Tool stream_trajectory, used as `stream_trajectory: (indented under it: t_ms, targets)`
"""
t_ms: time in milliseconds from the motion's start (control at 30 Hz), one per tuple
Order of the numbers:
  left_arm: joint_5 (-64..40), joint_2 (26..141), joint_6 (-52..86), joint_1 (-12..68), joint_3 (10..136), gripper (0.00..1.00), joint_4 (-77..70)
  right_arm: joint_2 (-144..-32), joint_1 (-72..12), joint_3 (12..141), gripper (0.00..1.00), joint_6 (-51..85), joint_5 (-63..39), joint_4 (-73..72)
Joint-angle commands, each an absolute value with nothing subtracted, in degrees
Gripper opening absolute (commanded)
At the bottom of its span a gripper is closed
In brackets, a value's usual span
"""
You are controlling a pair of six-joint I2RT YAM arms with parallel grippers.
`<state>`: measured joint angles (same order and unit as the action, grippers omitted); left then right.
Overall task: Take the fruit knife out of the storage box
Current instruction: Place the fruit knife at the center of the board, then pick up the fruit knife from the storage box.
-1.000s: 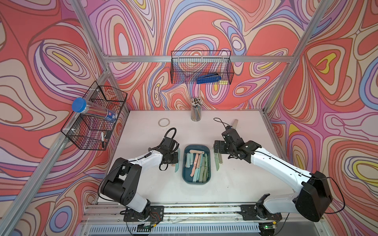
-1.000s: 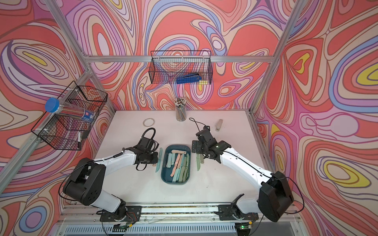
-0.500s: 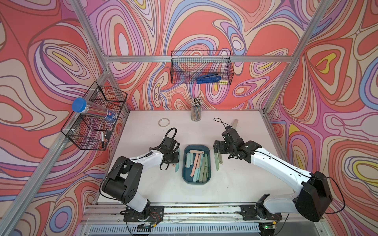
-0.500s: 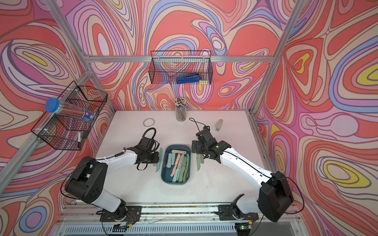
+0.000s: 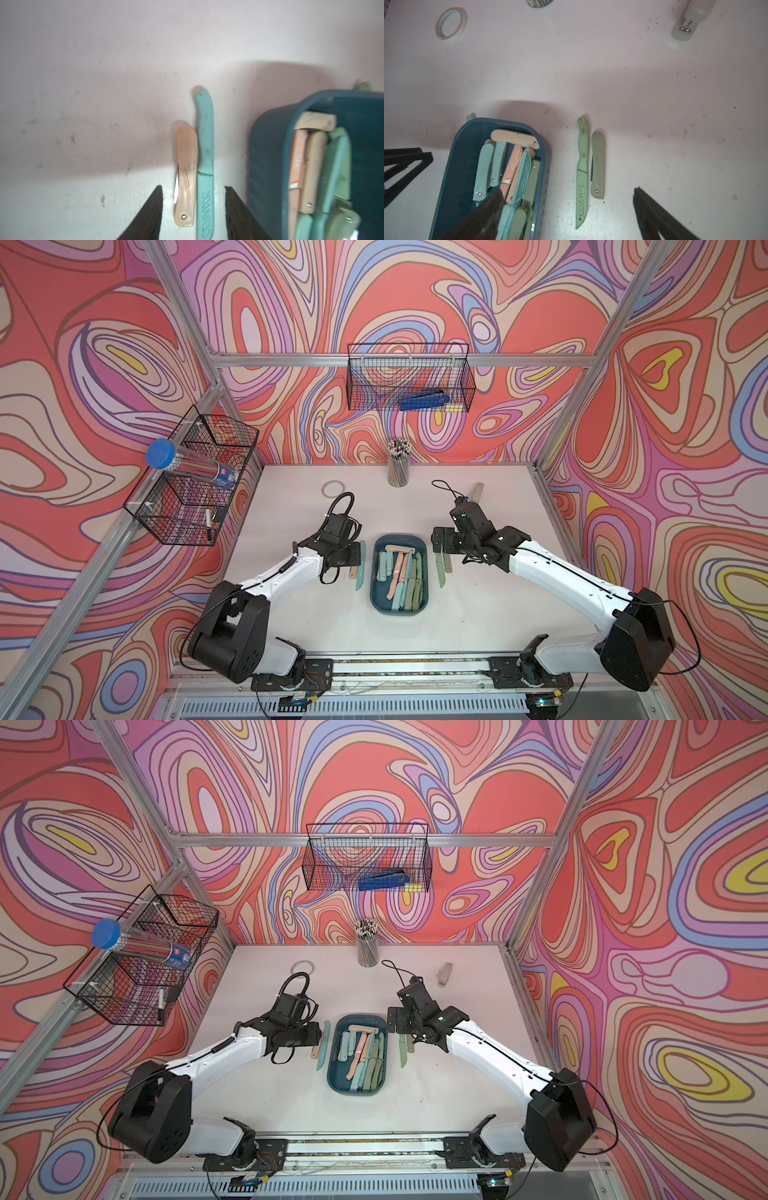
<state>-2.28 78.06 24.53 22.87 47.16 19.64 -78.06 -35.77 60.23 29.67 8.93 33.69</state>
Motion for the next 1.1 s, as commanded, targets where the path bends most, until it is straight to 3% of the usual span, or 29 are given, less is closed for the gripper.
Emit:
stream_trajectory:
  t_ms: [0,267,400,567,633,867,1067]
  targets:
    - [-0.16,72.52,25.32,22.68,50.45,0.60,25.38,-79.69,-37.86,63.48,0.98,28.56,7.43,34.19]
    - [-2.83,64.45,23.82,22.76,51.78,0.74,30.58,-85.91,-42.79,66.47,0.95,30.21,1.13,31.88]
    - [-3.05,61.34,22.93,22.81,52.12,0.79,32.72,-89.59,-45.14,67.39,0.86,31.98,-3.27,29.08]
    - [-4.24,59.10,22.02,22.77,52.94,0.85,34.38,-94.71,-46.80,68.46,0.84,33.64,-7.50,26.27]
    - [-4.86,58.76,20.85,22.81,53.80,0.99,35.18,-97.15,-46.77,69.02,0.81,35.41,-7.89,26.43]
    - [-6.50,58.63,19.51,22.76,54.23,1.00,35.24,-104.93,-46.79,71.17,0.59,39.81,-12.68,23.23]
    - [-11.15,56.29,18.98,22.79,52.67,0.99,32.61,-108.90,-46.79,73.22,0.59,40.92,-14.33,21.56]
